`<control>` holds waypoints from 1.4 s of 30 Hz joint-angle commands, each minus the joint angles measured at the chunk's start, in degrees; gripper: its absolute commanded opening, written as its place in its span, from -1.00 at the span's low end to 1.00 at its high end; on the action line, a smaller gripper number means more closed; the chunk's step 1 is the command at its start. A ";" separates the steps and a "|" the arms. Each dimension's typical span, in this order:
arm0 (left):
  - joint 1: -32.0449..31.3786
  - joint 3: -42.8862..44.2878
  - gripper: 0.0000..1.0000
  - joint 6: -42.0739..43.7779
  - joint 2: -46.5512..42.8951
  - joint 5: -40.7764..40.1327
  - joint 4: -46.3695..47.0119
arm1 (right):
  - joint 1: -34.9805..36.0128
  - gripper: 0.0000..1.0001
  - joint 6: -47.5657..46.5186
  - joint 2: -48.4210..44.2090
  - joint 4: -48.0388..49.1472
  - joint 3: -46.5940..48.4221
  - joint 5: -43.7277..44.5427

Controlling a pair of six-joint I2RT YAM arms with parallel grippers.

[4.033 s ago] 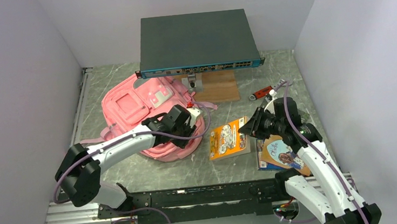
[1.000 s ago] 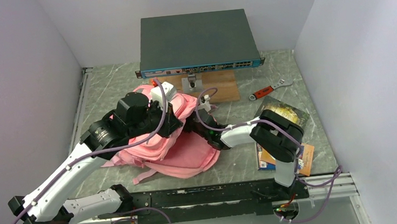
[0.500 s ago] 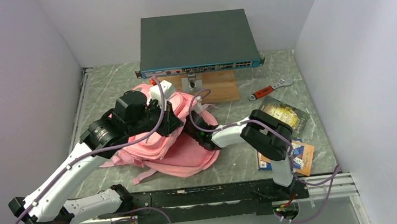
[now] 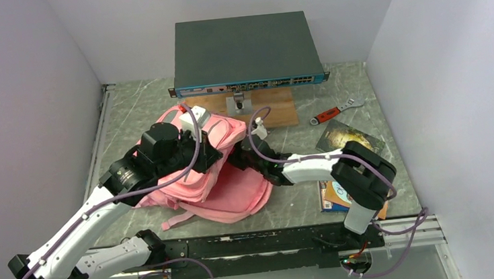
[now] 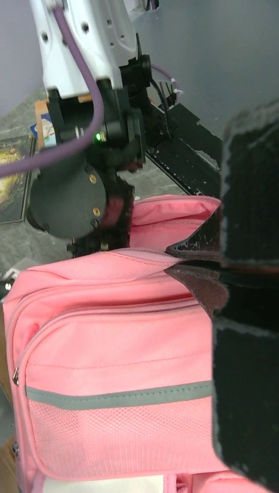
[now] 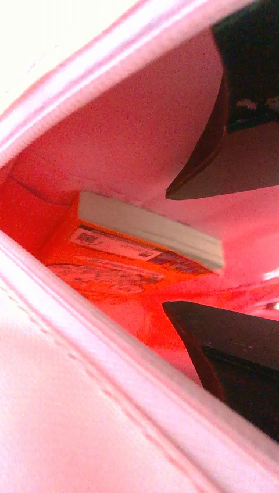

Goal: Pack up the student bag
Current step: Place the book in the student bag, then move the book to the center of the board.

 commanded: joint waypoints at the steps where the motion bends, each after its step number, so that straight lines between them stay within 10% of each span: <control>1: 1.09 0.15 -1.00 0.92 -2.79 -6.04 6.34 | -1.09 0.34 -8.48 -7.28 -6.97 -1.37 -5.83; 8: 1.26 -2.48 -1.00 3.13 -2.82 -9.02 5.20 | -1.29 0.38 -25.00 -20.87 -27.23 -3.06 -9.94; 17: 1.58 -7.05 -1.00 4.60 -1.47 -9.21 6.65 | -6.51 0.60 -36.53 -48.90 -52.36 -10.95 9.68; 32: 1.80 -5.40 -1.00 7.90 1.74 -4.56 4.15 | -70.96 0.91 -33.67 -45.83 -55.77 -13.05 -9.45; 42: 1.77 -6.00 -1.00 7.78 4.31 -1.42 4.45 | -86.99 0.90 -35.17 -36.99 -50.09 -14.04 -6.30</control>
